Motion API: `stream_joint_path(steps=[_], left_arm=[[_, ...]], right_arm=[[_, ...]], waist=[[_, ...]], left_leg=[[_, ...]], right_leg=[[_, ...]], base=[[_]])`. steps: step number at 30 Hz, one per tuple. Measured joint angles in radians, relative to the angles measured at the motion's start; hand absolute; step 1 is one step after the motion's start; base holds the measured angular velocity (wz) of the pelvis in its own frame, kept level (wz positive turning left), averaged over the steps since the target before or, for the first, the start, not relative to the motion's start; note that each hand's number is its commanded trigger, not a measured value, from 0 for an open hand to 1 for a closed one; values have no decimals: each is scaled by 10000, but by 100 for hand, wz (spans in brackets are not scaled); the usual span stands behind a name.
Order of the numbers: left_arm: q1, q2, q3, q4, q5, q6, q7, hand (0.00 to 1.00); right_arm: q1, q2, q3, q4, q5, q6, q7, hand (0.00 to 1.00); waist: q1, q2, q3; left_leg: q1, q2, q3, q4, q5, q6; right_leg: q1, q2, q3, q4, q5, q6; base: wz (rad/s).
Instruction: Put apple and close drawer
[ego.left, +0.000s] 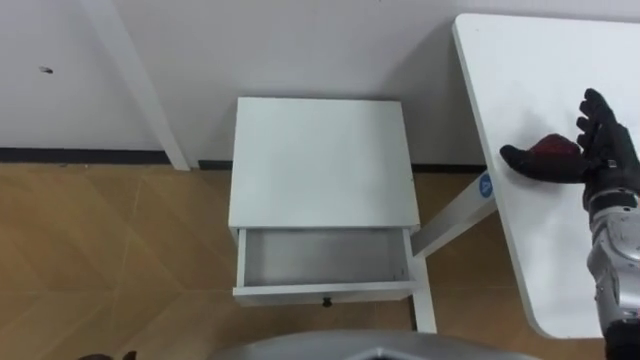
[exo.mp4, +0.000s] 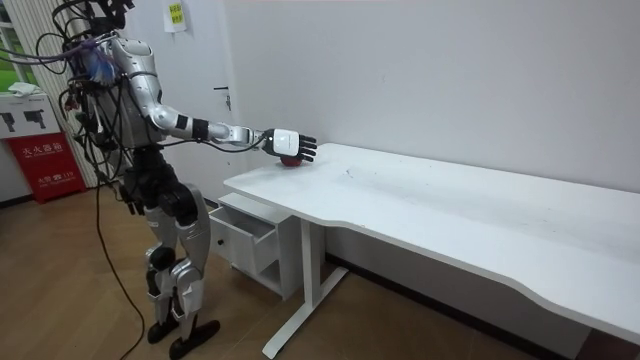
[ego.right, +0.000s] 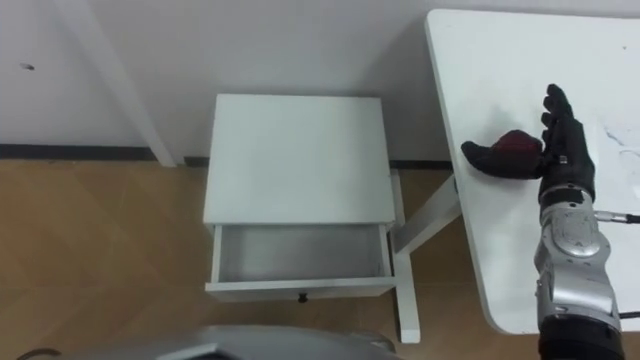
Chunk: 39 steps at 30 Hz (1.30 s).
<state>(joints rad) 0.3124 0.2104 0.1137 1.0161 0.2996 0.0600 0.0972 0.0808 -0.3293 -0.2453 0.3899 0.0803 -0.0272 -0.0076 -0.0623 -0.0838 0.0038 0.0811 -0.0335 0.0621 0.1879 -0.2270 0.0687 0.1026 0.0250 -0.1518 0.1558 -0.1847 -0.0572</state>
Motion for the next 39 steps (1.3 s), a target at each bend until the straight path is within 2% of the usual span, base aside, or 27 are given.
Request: stream_joint_path(steps=[8,15,16,18,19,23,30,39], left_arm=[[7,1,5,0,4,29,-19,0],[14,0,99,1,91,6,-18,0],[13,0,101,1,91,0,-17,0],[11,0,146,0,99,-25,-20,0],[10,0,178,0,93,-27,-28,0],[21,1,243,2,91,-22,-126,0],[24,1,242,4,90,-17,-246,0],[58,1,221,4,110,26,-423,0]], right_arm=[[1,0,2,152,-163,-12,77,0],[-15,-8,-19,290,-466,-159,112,0],[-14,-7,-19,292,-484,-162,112,18],[-15,-8,-19,310,-657,-207,115,80],[-13,-8,-19,311,-708,-222,117,100],[-11,-23,-53,358,-942,-285,2,100],[-15,-271,-148,618,-1177,-296,-160,100],[-9,-270,-105,465,-1731,-332,-222,100]], waist=[[-121,149,-23],[-116,173,-45],[-116,182,-50],[-116,209,-66],[-116,212,-67],[-113,202,-72],[-98,134,-103],[-59,99,-72]], left_leg=[[-1,-1,-40,-50,-2,0],[-5,-1,-40,-3,-2,0],[-5,-1,-40,-2,-2,0],[-4,-1,-41,-4,-2,0],[-4,-1,-45,-3,-2,0],[-4,-2,-65,9,-2,0],[-1,-1,-67,15,-2,0],[-3,2,-66,-30,-4,-3]], right_leg=[[3,1,-27,3,2,3],[10,2,-14,0,8,8],[11,2,-13,-1,9,7],[15,2,-15,1,10,7],[15,2,-17,1,9,7],[20,2,-32,2,10,6],[20,6,-29,1,10,6],[9,6,-28,26,10,6]], base=[[0],[0],[0],[0],[0],[0],[0],[0]])
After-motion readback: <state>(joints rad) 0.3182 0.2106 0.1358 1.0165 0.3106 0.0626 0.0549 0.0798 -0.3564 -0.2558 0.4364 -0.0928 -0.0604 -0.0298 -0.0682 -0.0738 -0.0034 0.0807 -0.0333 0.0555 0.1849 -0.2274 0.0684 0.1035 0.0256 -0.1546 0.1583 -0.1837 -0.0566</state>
